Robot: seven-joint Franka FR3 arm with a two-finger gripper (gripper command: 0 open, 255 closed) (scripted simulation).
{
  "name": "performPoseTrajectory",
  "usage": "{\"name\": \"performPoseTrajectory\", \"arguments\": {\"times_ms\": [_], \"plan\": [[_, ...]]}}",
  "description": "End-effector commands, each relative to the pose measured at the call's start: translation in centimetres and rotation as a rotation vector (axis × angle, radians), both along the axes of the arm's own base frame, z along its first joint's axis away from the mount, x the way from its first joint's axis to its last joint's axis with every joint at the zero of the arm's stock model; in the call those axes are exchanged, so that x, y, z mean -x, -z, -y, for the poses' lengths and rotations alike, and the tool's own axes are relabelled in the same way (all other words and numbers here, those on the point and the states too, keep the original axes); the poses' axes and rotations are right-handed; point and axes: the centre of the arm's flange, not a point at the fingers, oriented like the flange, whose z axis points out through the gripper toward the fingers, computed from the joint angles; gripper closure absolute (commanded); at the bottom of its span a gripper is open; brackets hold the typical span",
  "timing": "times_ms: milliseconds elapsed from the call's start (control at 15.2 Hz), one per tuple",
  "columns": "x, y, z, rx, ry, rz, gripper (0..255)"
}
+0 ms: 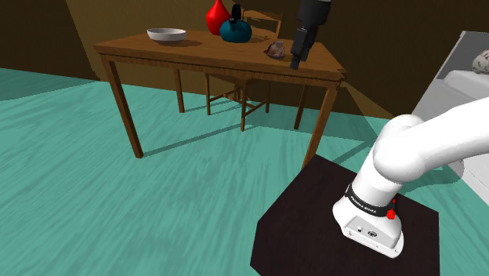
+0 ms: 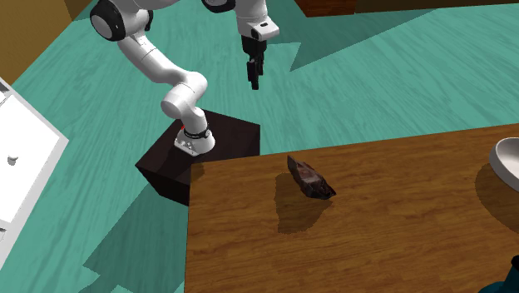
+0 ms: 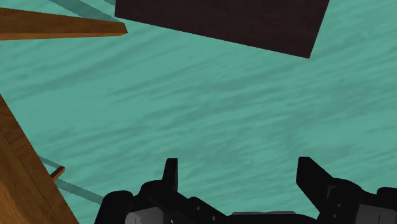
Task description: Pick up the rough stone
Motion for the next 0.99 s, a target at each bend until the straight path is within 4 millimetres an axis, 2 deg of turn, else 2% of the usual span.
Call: {"name": "performPoseTrajectory", "arguments": {"times_ms": [0, 462, 924], "plan": [[0.0, 0.0, 0.0, 0.0, 0.0, 0.0, 0], [-7.7, -1.3, 5.8, -0.066, 0.175, -0.002, 0], [-14.2, -2.1, 12.9, -0.131, 0.351, -0.004, 0]]}}
